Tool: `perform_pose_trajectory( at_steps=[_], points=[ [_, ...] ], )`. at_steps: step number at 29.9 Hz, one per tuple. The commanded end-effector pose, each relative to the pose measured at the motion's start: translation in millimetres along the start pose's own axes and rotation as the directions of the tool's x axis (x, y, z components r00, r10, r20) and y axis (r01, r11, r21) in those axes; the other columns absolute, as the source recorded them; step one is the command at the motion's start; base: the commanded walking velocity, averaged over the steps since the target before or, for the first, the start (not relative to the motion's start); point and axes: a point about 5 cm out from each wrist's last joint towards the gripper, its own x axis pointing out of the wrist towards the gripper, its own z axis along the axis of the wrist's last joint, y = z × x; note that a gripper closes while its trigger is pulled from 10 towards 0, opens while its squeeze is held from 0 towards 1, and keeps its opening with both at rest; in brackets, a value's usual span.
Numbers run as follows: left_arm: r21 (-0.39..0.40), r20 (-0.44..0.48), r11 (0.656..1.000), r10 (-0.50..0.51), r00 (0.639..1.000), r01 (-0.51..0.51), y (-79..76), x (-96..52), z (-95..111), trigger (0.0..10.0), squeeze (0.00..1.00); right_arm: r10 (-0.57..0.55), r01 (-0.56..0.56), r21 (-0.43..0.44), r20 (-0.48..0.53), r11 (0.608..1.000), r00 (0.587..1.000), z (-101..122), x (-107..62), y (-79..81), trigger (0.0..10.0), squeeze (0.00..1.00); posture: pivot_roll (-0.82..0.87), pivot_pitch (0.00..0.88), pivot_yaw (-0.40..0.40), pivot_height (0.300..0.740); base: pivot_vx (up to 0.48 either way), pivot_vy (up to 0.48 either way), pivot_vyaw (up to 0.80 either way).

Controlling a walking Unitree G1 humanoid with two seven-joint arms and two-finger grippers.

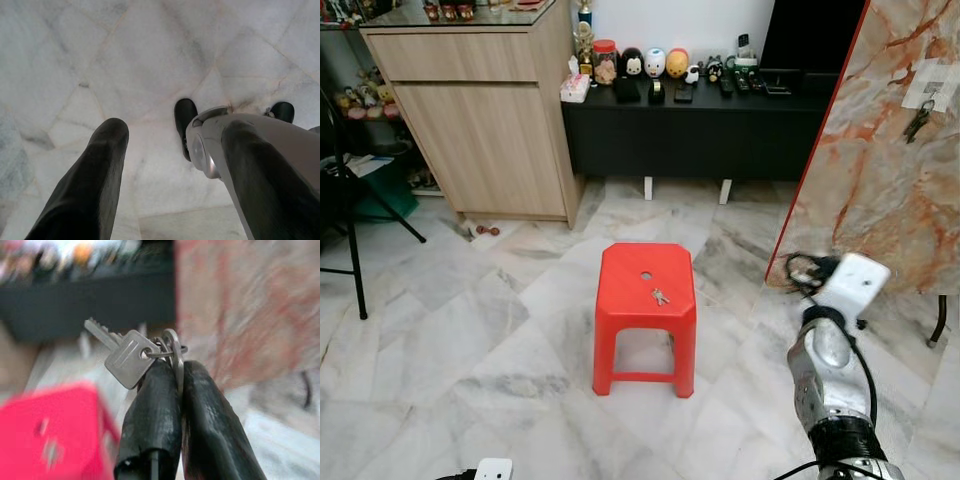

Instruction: Hang keys on a hook

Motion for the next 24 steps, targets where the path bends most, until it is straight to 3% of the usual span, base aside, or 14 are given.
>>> perform_pose_trajectory(
  at_steps=[1,3,7,24],
  points=[
    [0.012,-0.021,1.0,-0.002,1.0,0.002,-1.7,-1.0,-7,10.0,0.0,0.028,-0.028,-0.045,-0.018,0.999,0.999,-3,-0.6,0.2,10.0,0.0,0.02,0.0,-0.046,0.74,0.0,0.0,0.0],
    [0.01,-0.022,1.0,-0.001,1.0,0.001,-1.7,-1.1,-8,10.0,0.0,0.056,-0.056,-0.088,-0.003,0.995,0.998,1,-0.4,2.5,10.0,0.0,0.02,0.0,-0.047,0.74,0.0,0.0,0.0],
    [0.011,-0.024,1.0,-0.003,1.0,0.003,-2.3,-1.1,-8,10.0,0.0,0.232,-0.229,-0.141,0.006,0.963,0.973,11,0.3,19.6,10.0,0.0,0.02,0.0,-0.048,0.74,0.0,0.0,0.0],
    [0.008,-0.018,1.0,-0.003,1.0,0.003,-1.8,-1.0,-7,10.0,0.0,0.24,-0.237,-0.111,0.019,0.965,0.971,19,4.9,17.9,10.0,0.0,0.02,0.0,-0.052,0.74,0.0,0.0,0.0]
  ],
)
